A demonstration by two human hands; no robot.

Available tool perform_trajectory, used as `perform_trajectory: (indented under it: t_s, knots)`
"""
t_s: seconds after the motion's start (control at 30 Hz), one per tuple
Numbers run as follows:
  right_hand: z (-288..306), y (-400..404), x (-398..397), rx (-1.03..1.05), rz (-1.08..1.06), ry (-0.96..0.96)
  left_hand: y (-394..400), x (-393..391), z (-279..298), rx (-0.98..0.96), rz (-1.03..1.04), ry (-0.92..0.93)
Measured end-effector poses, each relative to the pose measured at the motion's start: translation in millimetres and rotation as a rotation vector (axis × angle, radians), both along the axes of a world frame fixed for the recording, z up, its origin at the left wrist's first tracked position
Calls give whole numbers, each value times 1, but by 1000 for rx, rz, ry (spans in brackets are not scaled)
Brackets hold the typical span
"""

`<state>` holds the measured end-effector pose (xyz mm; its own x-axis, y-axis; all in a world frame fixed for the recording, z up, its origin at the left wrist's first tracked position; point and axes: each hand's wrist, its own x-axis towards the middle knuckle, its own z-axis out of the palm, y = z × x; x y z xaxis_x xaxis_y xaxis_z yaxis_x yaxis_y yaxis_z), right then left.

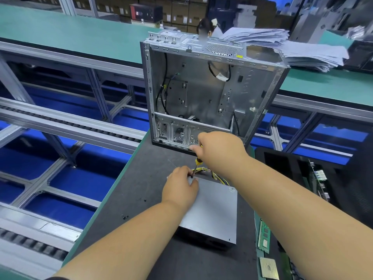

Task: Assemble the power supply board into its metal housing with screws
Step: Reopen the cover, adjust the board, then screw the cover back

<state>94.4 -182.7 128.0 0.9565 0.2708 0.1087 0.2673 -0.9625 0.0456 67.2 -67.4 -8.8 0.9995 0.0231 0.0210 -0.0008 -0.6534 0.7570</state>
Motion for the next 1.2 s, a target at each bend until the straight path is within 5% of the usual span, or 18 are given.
perform_trajectory:
  t_s: [0.2, 0.47, 0.63, 0.8, 1.07, 1.2]
  knots:
    - [12, -3, 5, 137, 121, 194, 0, 0, -1, 17, 6, -1]
    - [3, 8, 6, -156, -56, -36, 0, 0, 0, -7, 5, 5]
    - [10, 0, 4, 128, 36, 148, 0, 0, 0, -1, -1, 1]
    - [10, -3, 3, 155, 145, 141, 0, 1, -1, 6, -8, 0]
    - [6, -1, 5, -185, -68, -15, 0, 1, 0, -11, -14, 5]
    - [5, 0, 3, 139, 74, 122, 0, 0, 0, -15, -14, 7]
